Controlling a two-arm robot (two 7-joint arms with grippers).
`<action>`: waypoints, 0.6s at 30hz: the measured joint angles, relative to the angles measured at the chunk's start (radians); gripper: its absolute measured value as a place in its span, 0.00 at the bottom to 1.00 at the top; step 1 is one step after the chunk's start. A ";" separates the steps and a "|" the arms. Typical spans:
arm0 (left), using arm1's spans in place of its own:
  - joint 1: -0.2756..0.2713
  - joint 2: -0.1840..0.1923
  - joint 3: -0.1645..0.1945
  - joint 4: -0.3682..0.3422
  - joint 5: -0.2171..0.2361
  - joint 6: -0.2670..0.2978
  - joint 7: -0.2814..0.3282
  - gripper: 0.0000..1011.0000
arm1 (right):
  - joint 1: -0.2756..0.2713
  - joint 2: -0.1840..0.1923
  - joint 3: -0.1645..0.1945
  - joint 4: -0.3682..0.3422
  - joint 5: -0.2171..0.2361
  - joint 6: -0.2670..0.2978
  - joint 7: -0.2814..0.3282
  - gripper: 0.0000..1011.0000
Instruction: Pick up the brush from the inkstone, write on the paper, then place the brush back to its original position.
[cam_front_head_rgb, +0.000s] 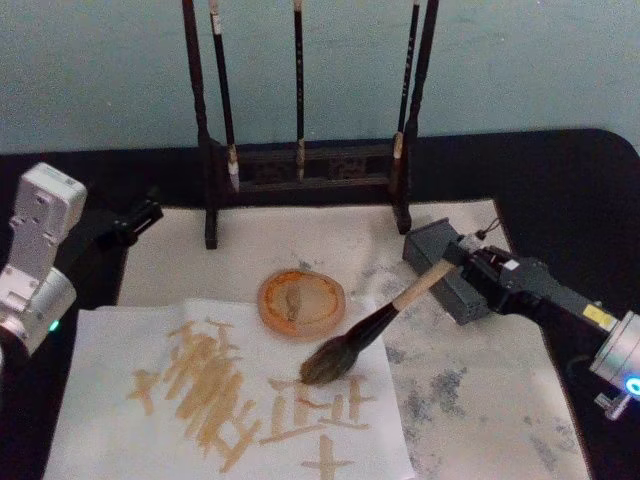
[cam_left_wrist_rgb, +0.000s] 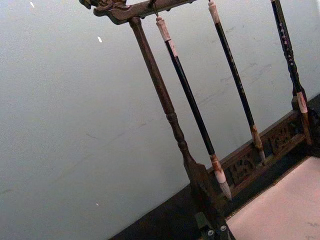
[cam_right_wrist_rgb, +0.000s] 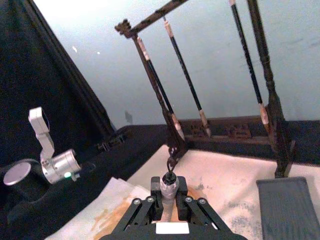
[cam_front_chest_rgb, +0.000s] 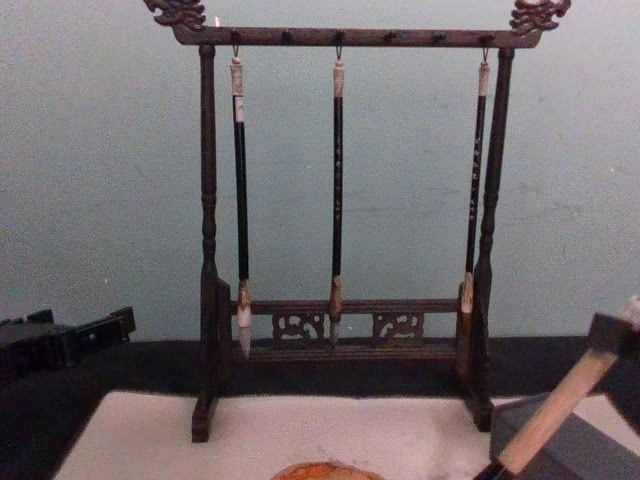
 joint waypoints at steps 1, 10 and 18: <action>0.000 0.000 0.000 0.000 0.000 0.000 0.000 0.99 | -0.005 0.001 0.009 -0.004 0.011 -0.002 0.004 0.17; 0.000 0.000 0.000 0.000 0.000 0.000 0.000 0.99 | -0.018 0.004 0.031 -0.040 0.034 -0.020 0.025 0.17; 0.000 0.000 0.000 0.000 0.000 0.000 0.000 0.99 | -0.004 -0.007 0.012 -0.079 0.019 -0.028 0.035 0.17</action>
